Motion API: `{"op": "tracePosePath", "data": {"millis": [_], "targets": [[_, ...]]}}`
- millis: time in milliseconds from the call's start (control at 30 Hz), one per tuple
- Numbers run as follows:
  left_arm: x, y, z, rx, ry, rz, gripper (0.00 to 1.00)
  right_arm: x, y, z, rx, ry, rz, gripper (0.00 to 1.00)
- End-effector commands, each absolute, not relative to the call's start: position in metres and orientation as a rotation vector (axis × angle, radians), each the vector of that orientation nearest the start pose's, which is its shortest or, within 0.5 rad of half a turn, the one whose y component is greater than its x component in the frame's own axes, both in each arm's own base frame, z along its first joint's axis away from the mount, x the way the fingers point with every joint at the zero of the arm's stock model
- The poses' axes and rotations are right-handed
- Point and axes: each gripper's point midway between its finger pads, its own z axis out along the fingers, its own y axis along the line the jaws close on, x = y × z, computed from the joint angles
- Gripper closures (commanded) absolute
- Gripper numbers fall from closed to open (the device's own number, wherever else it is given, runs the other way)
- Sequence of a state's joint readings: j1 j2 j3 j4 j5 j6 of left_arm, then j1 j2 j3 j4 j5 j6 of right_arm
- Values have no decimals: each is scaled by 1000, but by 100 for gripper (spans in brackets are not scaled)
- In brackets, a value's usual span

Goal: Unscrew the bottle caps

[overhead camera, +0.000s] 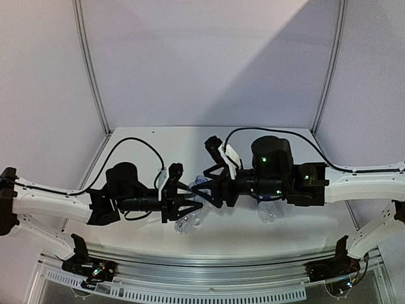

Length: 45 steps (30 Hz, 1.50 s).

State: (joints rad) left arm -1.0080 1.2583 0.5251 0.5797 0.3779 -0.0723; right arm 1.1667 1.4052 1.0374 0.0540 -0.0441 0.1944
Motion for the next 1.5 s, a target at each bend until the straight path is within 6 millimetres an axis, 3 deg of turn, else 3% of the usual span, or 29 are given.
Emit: {"op": "tracePosePath", "data": {"millis": [0, 400, 533, 567, 633, 767, 833, 900, 933, 1167, 1333, 1467], "targets": [[148, -374, 218, 1126, 1449, -1119, 98, 176, 430, 275, -943, 1744, 988, 35], [147, -379, 215, 1142, 1459, -1095, 96, 172, 435, 270, -970, 1753, 1030, 74], [156, -377, 213, 1107, 1496, -1042, 94, 173, 436, 269, -972, 1763, 1031, 89], [158, -377, 213, 1099, 1501, -1032, 90, 173, 437, 268, -973, 1766, 1028, 93], [165, -374, 213, 1060, 1524, -1003, 71, 175, 437, 265, -975, 1780, 1009, 100], [195, -362, 214, 901, 1645, -872, 40, 188, 432, 265, -943, 1797, 909, 100], [202, -356, 214, 866, 1680, -817, 22, 198, 422, 269, -911, 1811, 823, 100], [208, -350, 217, 838, 1687, -772, 14, 208, 414, 279, -879, 1812, 744, 100], [209, -347, 219, 826, 1685, -759, 1, 213, 410, 283, -872, 1811, 698, 100], [218, -329, 230, 724, 1668, -704, 1, 275, 361, 292, -716, 1865, 371, 100], [221, -321, 233, 685, 1654, -685, 1, 329, 303, 294, -538, 1911, 143, 100], [226, -319, 228, 678, 1661, -638, 1, 368, 252, 282, -418, 1964, 14, 100]]}}
